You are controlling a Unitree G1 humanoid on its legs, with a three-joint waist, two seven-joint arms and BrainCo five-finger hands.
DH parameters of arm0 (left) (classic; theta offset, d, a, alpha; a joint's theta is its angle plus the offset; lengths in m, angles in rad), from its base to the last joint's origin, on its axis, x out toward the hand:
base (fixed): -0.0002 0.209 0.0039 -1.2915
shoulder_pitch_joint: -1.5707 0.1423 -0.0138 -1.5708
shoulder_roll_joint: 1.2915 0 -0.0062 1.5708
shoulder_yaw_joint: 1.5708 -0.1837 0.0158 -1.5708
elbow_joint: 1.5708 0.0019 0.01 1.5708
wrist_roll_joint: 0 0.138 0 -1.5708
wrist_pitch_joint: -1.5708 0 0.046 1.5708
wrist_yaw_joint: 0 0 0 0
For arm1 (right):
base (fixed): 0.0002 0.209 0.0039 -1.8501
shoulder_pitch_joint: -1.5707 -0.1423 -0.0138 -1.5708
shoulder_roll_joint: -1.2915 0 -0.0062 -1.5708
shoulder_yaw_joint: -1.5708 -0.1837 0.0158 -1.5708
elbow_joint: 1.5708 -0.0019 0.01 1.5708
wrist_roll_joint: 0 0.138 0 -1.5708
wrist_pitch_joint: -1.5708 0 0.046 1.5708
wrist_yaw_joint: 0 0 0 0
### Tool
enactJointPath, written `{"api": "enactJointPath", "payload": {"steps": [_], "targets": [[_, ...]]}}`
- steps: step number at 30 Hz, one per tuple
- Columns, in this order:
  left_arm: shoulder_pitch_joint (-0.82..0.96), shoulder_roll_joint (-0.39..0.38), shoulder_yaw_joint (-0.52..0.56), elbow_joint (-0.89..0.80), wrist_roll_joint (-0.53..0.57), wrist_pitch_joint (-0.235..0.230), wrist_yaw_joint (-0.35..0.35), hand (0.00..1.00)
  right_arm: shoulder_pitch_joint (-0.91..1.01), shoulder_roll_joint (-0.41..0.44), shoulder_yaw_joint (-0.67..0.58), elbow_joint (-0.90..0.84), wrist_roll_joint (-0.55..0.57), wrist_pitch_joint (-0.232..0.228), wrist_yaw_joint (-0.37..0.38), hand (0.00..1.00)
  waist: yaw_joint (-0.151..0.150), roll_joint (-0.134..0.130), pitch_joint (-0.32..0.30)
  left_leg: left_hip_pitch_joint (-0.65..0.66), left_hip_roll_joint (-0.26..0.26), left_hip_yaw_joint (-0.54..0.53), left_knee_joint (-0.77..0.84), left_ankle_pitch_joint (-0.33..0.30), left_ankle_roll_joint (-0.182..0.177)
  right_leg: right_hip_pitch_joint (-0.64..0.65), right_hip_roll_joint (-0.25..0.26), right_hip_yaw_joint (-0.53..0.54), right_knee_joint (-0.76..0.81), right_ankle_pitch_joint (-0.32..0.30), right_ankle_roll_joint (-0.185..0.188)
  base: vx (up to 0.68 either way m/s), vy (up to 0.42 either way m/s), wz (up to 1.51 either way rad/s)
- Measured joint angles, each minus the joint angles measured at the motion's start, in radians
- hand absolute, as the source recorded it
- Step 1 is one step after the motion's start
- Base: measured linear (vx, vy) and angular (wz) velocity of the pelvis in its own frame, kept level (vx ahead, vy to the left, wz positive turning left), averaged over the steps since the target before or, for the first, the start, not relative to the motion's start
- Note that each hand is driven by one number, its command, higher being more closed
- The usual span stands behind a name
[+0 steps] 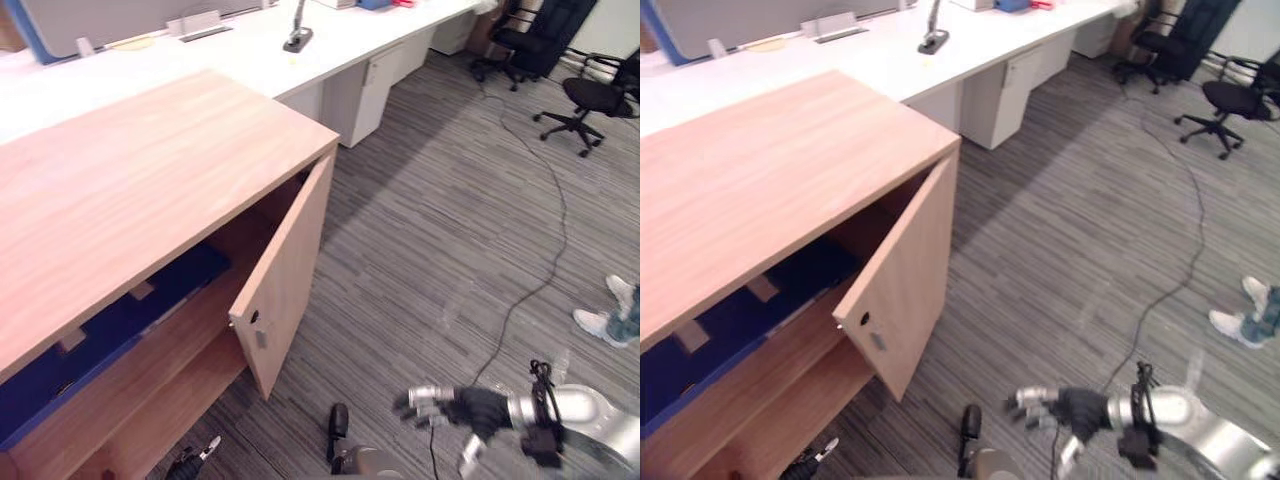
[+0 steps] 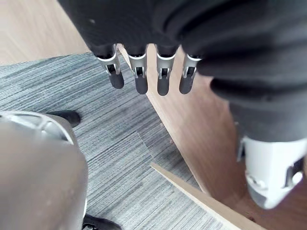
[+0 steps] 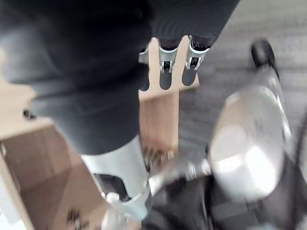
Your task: Walk over to the cabinet, pick up the folder, carry it to the office cabinet, place the folder inside the office cabinet, then close the office cabinet door
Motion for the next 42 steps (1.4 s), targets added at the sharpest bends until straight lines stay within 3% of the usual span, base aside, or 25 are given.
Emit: {"api": "enactJointPath", "payload": {"steps": [2, 3, 4, 5, 7, 11, 12, 14, 15, 16, 17, 18, 20, 22, 25, 28, 30, 32, 33, 35, 37, 38, 39, 41, 42], "targets": [[-0.005, -0.028, -0.036, 0.000, -0.009, 0.000, 0.011, 0.00, -0.132, 0.297, -0.091, 0.405, -0.139, -0.029, -0.152, 0.00, 0.013, 0.041, 0.005, -0.021, -0.007, -0.085, 0.015, 0.000, 0.001, 0.037, -0.031, -0.075, 0.000, -0.012, 0.013, -0.02, 0.053, 0.89], [-0.005, -0.030, -0.039, 0.000, -0.009, 0.000, 0.011, 0.00, -0.141, 0.319, -0.103, 0.436, -0.151, -0.029, -0.165, 0.00, 0.014, 0.046, 0.004, -0.023, -0.008, -0.092, 0.015, 0.001, 0.002, 0.041, -0.034, -0.082, 0.000, -0.013, 0.014, -0.02, 0.052, 1.23], [-0.005, -0.052, -0.067, 0.001, -0.011, -0.001, 0.020, 0.00, -0.201, 0.475, -0.210, 0.681, -0.230, -0.042, -0.274, 0.00, 0.026, 0.084, 0.002, -0.047, -0.020, -0.165, 0.016, 0.006, 0.010, 0.065, -0.061, -0.150, 0.000, -0.026, 0.026, -0.01, 0.055, 1.37], [-0.005, -0.067, -0.081, 0.001, -0.013, -0.001, 0.024, 0.00, -0.230, 0.557, -0.278, 0.832, -0.264, -0.043, -0.336, 0.00, 0.040, 0.116, -0.006, -0.062, -0.031, -0.227, 0.015, 0.015, 0.017, 0.091, -0.078, -0.206, 0.000, -0.034, 0.035, 0.00, 0.045, 1.63], [-0.005, -0.083, -0.093, -0.002, -0.013, -0.001, 0.029, 0.00, -0.253, 0.664, -0.365, 1.028, -0.301, -0.040, -0.415, 0.00, 0.063, 0.138, -0.012, -0.082, -0.051, -0.325, 0.007, 0.032, 0.027, 0.140, -0.108, -0.304, 0.002, -0.049, 0.056, 0.03, 0.047, 1.64], [-0.009, -0.080, -0.111, -0.012, -0.013, 0.002, 0.030, 0.00, -0.250, 0.811, -0.563, 1.257, -0.306, -0.026, -0.544, 0.00, 0.096, 0.134, -0.013, -0.131, -0.121, -0.550, -0.008, 0.079, 0.056, 0.216, -0.207, -0.509, 0.091, -0.102, 0.111, 0.09, 0.129, 1.82], [-0.007, -0.075, -0.118, -0.012, -0.008, 0.003, 0.030, 0.00, -0.232, 0.841, -0.652, 1.263, -0.299, -0.026, -0.574, 0.00, 0.093, 0.131, -0.015, -0.154, -0.161, -0.633, -0.008, 0.094, 0.071, 0.220, -0.269, -0.525, 0.178, -0.126, 0.129, 0.13, 0.179, 1.72], [-0.003, -0.060, -0.158, -0.012, 0.000, 0.003, 0.030, 0.00, -0.214, 0.863, -0.717, 1.267, -0.265, -0.025, -0.598, 0.00, 0.092, 0.127, -0.018, -0.179, -0.195, -0.719, -0.007, 0.115, 0.083, 0.216, -0.311, -0.434, 0.259, -0.139, 0.110, 0.14, 0.179, 1.66], [-0.009, -0.036, -0.196, -0.013, 0.009, 0.003, 0.030, 0.00, -0.201, 0.891, -0.771, 1.280, -0.229, -0.026, -0.619, 0.00, 0.088, 0.110, -0.022, -0.199, -0.217, -0.791, -0.002, 0.131, 0.083, 0.189, -0.318, -0.278, 0.318, -0.184, 0.069, 0.16, 0.143, 1.59], [-0.011, -0.022, -0.199, -0.014, 0.015, 0.002, 0.032, 0.00, -0.197, 0.913, -0.807, 1.286, -0.212, -0.027, -0.627, 0.00, 0.085, 0.096, -0.032, -0.218, -0.224, -0.835, 0.004, 0.137, 0.081, 0.170, -0.303, -0.172, 0.334, -0.243, 0.071, 0.17, 0.042, 1.99], [-0.027, 0.006, -0.199, -0.013, 0.025, 0.002, 0.038, 0.00, -0.189, 0.958, -0.853, 1.286, -0.179, -0.032, -0.643, 0.00, 0.069, 0.059, -0.042, -0.268, -0.249, -0.914, 0.018, 0.150, 0.067, 0.164, -0.238, 0.000, 0.335, -0.344, 0.085, 0.15, -0.116, 1.84], [-0.046, 0.016, -0.195, -0.010, 0.030, 0.004, 0.047, 0.00, -0.189, 0.991, -0.871, 1.284, -0.154, -0.033, -0.658, 0.00, 0.074, 0.030, -0.032, -0.290, -0.264, -0.962, 0.035, 0.150, 0.059, 0.178, -0.203, 0.080, 0.314, -0.394, 0.089, 0.12, -0.165, 1.66], [-0.046, 0.013, -0.179, -0.011, 0.034, 0.009, 0.053, 0.00, -0.189, 1.023, -0.873, 1.275, -0.140, -0.043, -0.663, 0.00, 0.080, 0.020, -0.030, -0.298, -0.271, -0.997, 0.054, 0.143, 0.043, 0.213, -0.180, 0.147, 0.297, -0.403, 0.107, 0.11, -0.148, 0.84], [-0.054, -0.005, -0.138, -0.013, 0.037, 0.008, 0.057, 0.00, -0.185, 1.055, -0.873, 1.264, -0.125, -0.043, -0.664, 0.00, 0.086, 0.018, -0.029, -0.288, -0.262, -1.017, 0.054, 0.152, 0.023, 0.245, -0.166, 0.110, 0.320, -0.440, 0.153, 0.07, -0.268, 0.78], [-0.056, -0.042, -0.069, -0.049, 0.018, 0.003, 0.059, 0.00, -0.179, 1.076, -0.874, 1.224, -0.118, -0.051, -0.660, 0.00, 0.095, 0.016, -0.031, -0.293, -0.228, -1.062, -0.004, 0.183, -0.024, 0.265, -0.137, 0.044, 0.300, -0.506, 0.166, -0.07, -0.270, 0.52], [-0.053, -0.087, -0.057, -0.066, -0.041, 0.001, 0.059, 0.00, -0.150, 1.076, -0.926, 1.204, -0.156, -0.057, -0.663, 0.00, 0.094, 0.026, -0.018, -0.291, -0.177, -1.108, -0.084, 0.252, -0.044, 0.276, -0.094, -0.044, 0.315, -0.524, 0.149, -0.17, -0.253, 0.85], [-0.046, -0.097, -0.060, -0.097, -0.044, 0.001, 0.057, 0.00, -0.138, 1.075, -0.946, 1.203, -0.161, -0.061, -0.674, 0.00, 0.094, 0.029, -0.010, -0.298, -0.164, -1.098, -0.118, 0.305, -0.049, 0.283, -0.081, -0.094, 0.329, -0.531, 0.140, -0.10, -0.132, 0.85], [-0.042, -0.096, -0.065, -0.128, -0.059, 0.004, 0.056, 0.00, -0.130, 1.075, -0.972, 1.203, -0.193, -0.060, -0.691, 0.00, 0.086, 0.010, 0.015, -0.338, -0.164, -0.923, -0.127, 0.376, -0.009, 0.286, -0.098, -0.172, 0.341, -0.531, 0.135, -0.12, -0.022, 0.92], [-0.050, -0.092, -0.063, -0.137, -0.065, 0.003, 0.055, 0.00, -0.131, 1.078, -0.993, 1.203, -0.191, -0.060, -0.693, 0.00, 0.086, 0.007, 0.022, -0.360, -0.160, -0.857, -0.095, 0.367, 0.016, 0.284, -0.104, -0.190, 0.346, -0.529, 0.132, -0.08, 0.078, 0.75], [-0.053, -0.086, -0.068, -0.168, -0.080, 0.004, 0.055, 0.00, -0.145, 1.080, -1.073, 1.203, -0.165, -0.059, -0.699, 0.00, 0.085, 0.008, 0.034, -0.491, -0.120, -0.452, 0.303, 0.217, 0.131, 0.280, -0.139, -0.219, 0.384, -0.530, 0.135, 0.00, 0.110, 0.41], [-0.048, -0.080, -0.092, -0.166, -0.075, 0.008, 0.049, 0.00, -0.157, 1.075, -1.117, 1.204, -0.079, -0.058, -0.698, 0.00, 0.066, 0.037, 0.034, -0.502, -0.096, -0.292, 0.298, 0.193, 0.153, 0.276, -0.126, -0.219, 0.398, -0.561, 0.149, 0.05, 0.105, 0.70], [-0.057, -0.074, -0.113, -0.165, -0.072, 0.012, 0.043, 0.00, -0.164, 1.077, -1.153, 1.208, -0.023, -0.052, -0.698, 0.00, 0.061, 0.023, 0.035, -0.492, -0.151, -0.313, 0.174, 0.260, 0.173, 0.252, -0.125, -0.197, 0.374, -0.559, 0.137, 0.01, 0.086, 1.09], [-0.061, -0.064, -0.114, -0.164, -0.071, 0.014, 0.038, 0.00, -0.162, 1.078, -1.172, 1.209, 0.003, -0.052, -0.697, 0.00, 0.051, 0.003, 0.032, -0.475, -0.181, -0.309, 0.116, 0.261, 0.180, 0.244, -0.132, -0.178, 0.350, -0.549, 0.122, -0.03, 0.084, 1.02], [-0.056, -0.061, -0.081, -0.161, -0.080, 0.020, 0.038, 0.00, -0.173, 1.075, -1.242, 1.229, 0.072, -0.060, -0.696, 0.00, 0.062, 0.006, 0.049, -0.473, -0.172, -0.284, 0.340, 0.123, 0.200, 0.258, -0.161, -0.190, 0.355, -0.528, 0.135, 0.01, 0.137, 0.45], [-0.041, -0.048, -0.081, -0.134, -0.078, 0.027, 0.037, 0.00, -0.171, 1.084, -1.276, 1.225, 0.125, -0.061, -0.692, 0.00, 0.062, 0.037, 0.050, -0.424, -0.186, -0.311, 0.288, 0.062, 0.196, 0.277, -0.152, -0.183, 0.355, -0.532, 0.140, 0.06, 0.150, 0.11]]}}
